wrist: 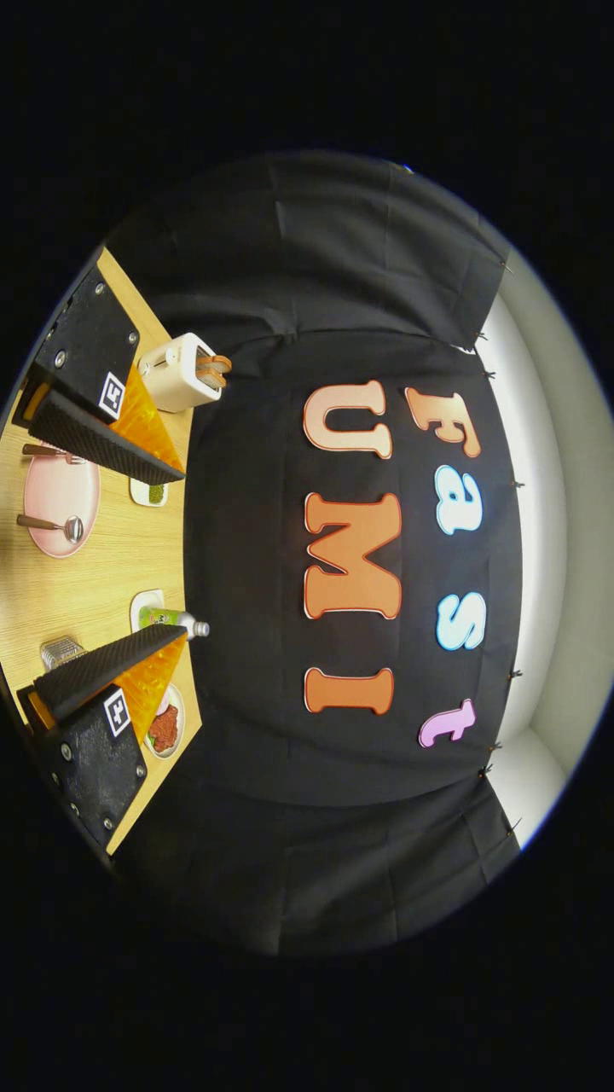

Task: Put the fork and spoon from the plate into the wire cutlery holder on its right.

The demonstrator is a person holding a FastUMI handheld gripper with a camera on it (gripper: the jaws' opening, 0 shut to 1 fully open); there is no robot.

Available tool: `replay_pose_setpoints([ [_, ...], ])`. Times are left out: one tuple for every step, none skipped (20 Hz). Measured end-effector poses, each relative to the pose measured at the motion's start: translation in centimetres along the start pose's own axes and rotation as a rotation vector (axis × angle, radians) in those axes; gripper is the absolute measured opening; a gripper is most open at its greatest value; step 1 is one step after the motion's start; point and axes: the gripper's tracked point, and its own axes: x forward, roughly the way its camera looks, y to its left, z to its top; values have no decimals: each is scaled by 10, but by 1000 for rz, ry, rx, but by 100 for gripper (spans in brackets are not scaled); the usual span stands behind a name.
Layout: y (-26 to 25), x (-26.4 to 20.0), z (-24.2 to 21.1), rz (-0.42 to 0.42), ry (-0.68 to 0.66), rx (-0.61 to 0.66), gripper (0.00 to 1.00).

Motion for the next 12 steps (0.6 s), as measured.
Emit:
replay_pose_setpoints([
  [6, 2, -4, 13, -5, -4, 98],
  [11, 5, -7, 28, -16, -6, 98],
  [15, 8, -15, 36, -16, -12, 99],
  [17, 12, -25, 37, -5, -24, 98],
  [19, 16, -40, 39, 20, -39, 98],
  [22, 20, -55, 42, 48, -50, 99],
  [27, 23, -69, 50, 75, -48, 99],
  [31, 26, -82, 53, 99, -45, 99],
  [31, 29, -94, 48, 119, -43, 99],
  [31, 32, -105, 41, 136, -42, 99],
  [34, 35, -119, 42, 160, -36, 99],
  [35, 38, -134, 39, 191, -27, 99],
])
